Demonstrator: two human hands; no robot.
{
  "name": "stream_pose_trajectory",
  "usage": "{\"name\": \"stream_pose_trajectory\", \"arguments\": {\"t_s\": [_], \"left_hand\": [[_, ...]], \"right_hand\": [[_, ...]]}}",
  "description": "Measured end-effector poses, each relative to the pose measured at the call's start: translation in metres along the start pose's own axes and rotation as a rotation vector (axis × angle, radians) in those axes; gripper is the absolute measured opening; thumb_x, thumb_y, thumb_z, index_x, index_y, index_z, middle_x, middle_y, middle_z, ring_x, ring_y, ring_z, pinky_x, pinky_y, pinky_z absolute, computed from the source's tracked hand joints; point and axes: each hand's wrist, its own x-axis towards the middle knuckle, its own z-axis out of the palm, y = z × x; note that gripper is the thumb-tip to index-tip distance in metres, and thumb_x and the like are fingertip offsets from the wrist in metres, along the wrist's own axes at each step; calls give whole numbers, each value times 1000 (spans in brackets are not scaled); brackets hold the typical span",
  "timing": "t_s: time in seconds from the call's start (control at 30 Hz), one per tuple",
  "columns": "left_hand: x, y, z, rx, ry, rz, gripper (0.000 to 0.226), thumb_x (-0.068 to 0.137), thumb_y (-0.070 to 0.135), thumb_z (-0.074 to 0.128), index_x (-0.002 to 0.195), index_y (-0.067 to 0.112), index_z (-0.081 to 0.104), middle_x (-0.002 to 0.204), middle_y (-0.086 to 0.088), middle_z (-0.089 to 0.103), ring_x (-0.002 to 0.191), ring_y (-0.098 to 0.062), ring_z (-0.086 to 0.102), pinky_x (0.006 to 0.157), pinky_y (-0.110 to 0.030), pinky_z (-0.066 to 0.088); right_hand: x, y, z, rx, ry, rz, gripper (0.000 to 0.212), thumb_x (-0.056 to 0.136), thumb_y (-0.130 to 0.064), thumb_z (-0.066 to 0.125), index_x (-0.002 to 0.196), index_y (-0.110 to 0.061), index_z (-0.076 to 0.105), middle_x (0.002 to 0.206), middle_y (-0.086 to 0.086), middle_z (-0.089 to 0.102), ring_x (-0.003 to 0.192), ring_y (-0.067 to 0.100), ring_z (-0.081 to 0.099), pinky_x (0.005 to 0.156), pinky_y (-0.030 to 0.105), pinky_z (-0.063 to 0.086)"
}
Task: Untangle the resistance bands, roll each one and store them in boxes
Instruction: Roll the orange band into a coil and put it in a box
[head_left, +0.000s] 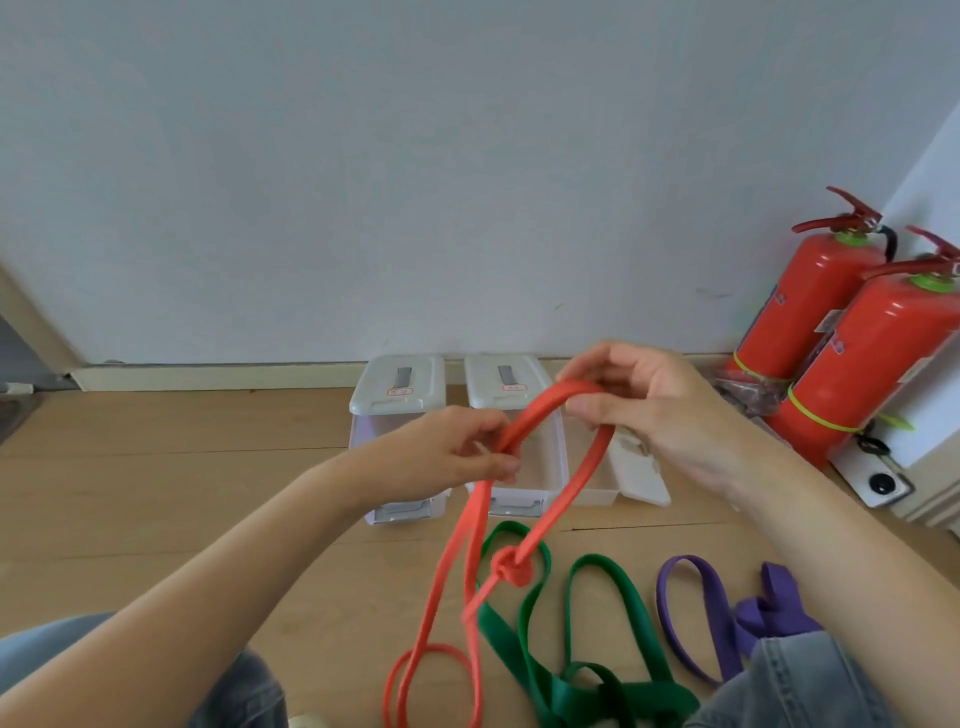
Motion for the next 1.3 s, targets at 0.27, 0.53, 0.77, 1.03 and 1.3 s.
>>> {"name": "stream_pose_trajectory", "arguments": {"t_s": [0.27,0.53,0.77,1.03,1.3], "left_hand": [[-12,35,-26,-156,166,178,10,89,24,60,86,15,64,58,13,56,56,-5,54,61,-18,47],[4,9,-6,191,39,62,16,94,21,51,79,23,51,69,13,59,61,5,56,62,-11,44],[8,-29,15,358,-39,-141,17,100,26,36,93,15,47,91,6,61,91,-12,59,91,-28,44],[-21,33,-29,-188,244,140,21,98,15,38,88,19,56,64,3,61,76,-17,68,81,-30,54],[-16,39,-17,-231,85,83,21,98,14,40,77,11,44,54,13,36,48,-5,36,52,-16,41]], "right_hand": [[-1,2,-3,-70,-301,120,34,71,-13,75,102,-7,61,91,9,72,89,19,69,79,24,51],[2,-2,8,-94,-100,37,24,67,-19,72,87,-15,59,78,7,73,68,12,63,66,17,51],[4,-2,-6,352,149,-82,14,67,-12,68,80,-17,64,75,11,71,67,15,63,69,23,54],[1,19,-15,-175,-188,226,17,80,-2,68,87,-7,54,87,7,74,81,18,70,75,28,54],[5,15,11,-82,-87,144,67,60,-22,86,110,-9,43,94,-10,73,110,26,61,96,38,50]]}}
